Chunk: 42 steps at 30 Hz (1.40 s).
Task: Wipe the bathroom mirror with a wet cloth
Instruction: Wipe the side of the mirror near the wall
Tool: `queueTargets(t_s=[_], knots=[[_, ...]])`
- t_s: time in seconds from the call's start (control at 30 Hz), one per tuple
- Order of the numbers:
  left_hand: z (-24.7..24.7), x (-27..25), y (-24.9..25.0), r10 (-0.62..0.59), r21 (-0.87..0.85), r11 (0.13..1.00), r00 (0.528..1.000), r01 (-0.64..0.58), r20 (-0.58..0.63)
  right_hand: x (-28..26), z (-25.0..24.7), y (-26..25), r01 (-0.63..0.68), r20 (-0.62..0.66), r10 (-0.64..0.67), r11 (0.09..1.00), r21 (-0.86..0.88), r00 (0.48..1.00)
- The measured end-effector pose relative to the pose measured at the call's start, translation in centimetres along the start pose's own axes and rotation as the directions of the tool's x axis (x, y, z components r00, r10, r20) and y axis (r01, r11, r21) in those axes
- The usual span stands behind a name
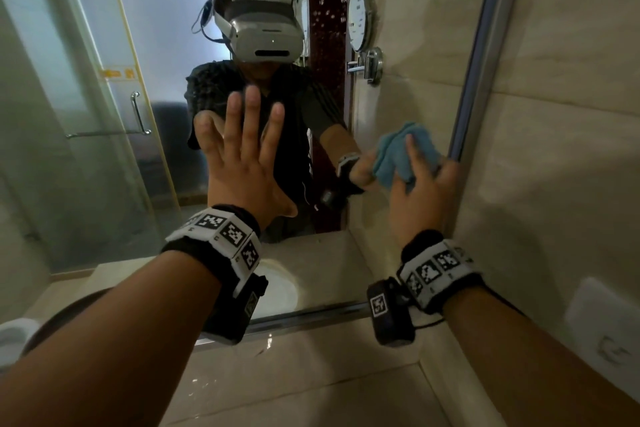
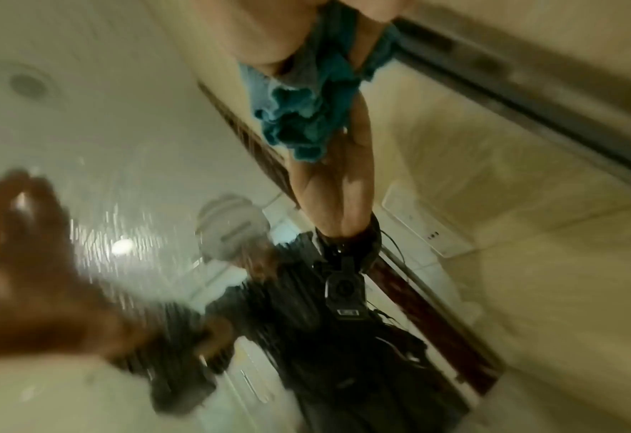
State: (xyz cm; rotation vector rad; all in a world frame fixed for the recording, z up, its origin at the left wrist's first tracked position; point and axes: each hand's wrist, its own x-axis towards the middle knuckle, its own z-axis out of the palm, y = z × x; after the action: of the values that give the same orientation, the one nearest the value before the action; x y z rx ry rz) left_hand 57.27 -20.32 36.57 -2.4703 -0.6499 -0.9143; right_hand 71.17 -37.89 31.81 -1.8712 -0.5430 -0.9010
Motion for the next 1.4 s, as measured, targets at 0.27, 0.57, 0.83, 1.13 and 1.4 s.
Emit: queueTargets(t_s=[0.27,0.57,0.83,1.13,1.4], knots=[[-0.2,0.1,0.0,0.006,-0.03,1.0,1.0,-0.006,-0.007,-0.4,0.0,-1.6,0.547,0.351,-0.515,0.837,0.01,0.782],[0.2,-0.1,-0.1,0.011,-0.037,0.999,0.996,-0.014,-0.084,-3.4,2.4,-2.3,0.7,0.349,-0.647,0.713,-0.04,0.678],[0.4,0.0,-0.1,-0.008,0.028,1.0,0.998,0.01,-0.055,3.5,0.4,-8.0,0.571,0.153,-0.566,0.821,0.013,0.81],[0.4,0.0,-0.2,0.002,0.008,1.0,0.999,-0.002,-0.047,0.5,1.4,-5.1,0.821,0.326,-0.774,0.571,-0.013,0.543],[0.7,0.1,-0.2,-0.003,0.026,1.0,0.999,0.004,-0.043,5.8,1.4,-11.7,0.507,-0.015,-0.507,0.862,-0.003,0.862]])
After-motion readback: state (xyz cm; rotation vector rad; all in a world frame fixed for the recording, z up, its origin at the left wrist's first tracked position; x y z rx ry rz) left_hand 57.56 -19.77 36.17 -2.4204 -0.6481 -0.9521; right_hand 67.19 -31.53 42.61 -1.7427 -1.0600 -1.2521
